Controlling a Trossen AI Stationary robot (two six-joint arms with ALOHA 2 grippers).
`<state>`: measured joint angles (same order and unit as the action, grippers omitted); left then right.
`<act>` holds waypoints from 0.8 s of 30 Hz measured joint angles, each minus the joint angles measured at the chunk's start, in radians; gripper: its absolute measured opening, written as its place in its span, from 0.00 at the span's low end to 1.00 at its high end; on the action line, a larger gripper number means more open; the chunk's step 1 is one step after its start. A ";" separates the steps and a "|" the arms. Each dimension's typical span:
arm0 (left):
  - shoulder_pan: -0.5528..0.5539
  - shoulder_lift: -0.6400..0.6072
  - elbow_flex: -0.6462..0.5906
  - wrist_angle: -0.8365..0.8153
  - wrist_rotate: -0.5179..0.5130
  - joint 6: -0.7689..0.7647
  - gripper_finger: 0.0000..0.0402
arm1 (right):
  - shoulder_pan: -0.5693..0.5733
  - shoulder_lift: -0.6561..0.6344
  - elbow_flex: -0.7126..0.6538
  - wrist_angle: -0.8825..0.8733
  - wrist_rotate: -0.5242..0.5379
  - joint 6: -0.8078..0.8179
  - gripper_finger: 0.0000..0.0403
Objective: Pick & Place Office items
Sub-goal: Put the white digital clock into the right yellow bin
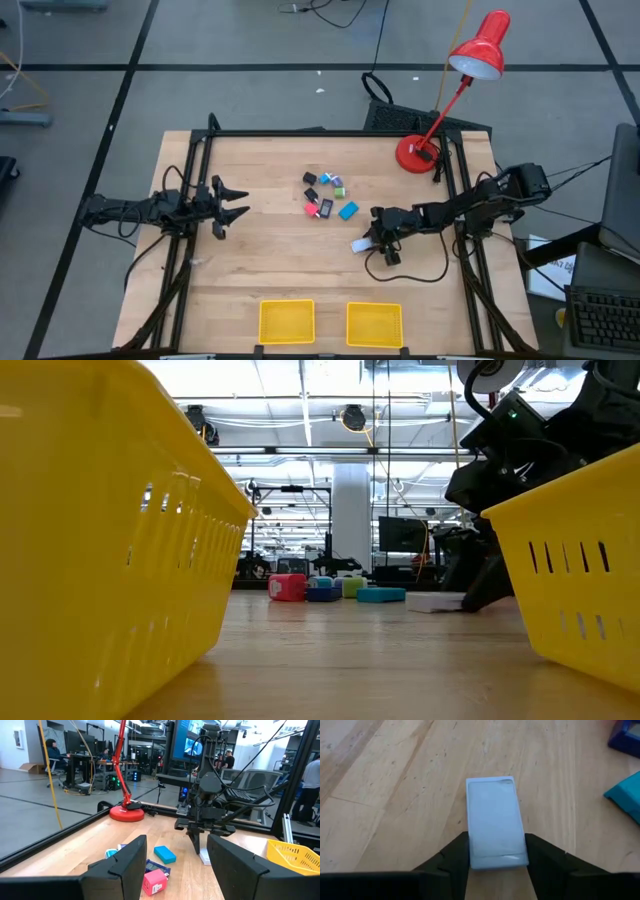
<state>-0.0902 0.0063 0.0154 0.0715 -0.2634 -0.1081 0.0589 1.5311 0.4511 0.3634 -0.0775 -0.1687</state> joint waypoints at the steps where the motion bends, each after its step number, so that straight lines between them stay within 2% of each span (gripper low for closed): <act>1: 0.000 0.000 0.000 0.000 0.000 0.000 0.53 | 0.000 0.000 0.000 0.000 0.003 0.006 0.38; 6: 0.000 0.000 0.000 0.000 0.000 0.000 0.53 | -0.018 -0.028 0.000 -0.016 0.022 0.134 0.39; 11: 0.000 0.000 0.000 0.000 0.000 0.000 0.53 | -0.067 -0.118 -0.002 -0.136 0.024 0.180 0.38; 18: 0.000 0.000 0.000 0.000 0.000 0.000 0.53 | -0.113 -0.308 -0.003 -0.326 0.203 0.150 0.38; 24: 0.000 0.000 0.000 0.000 0.000 0.000 0.53 | -0.143 -0.458 -0.020 -0.467 0.336 0.189 0.38</act>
<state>-0.0902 0.0063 0.0154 0.0711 -0.2634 -0.1081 -0.0836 1.0729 0.4308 -0.1033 0.2586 0.0199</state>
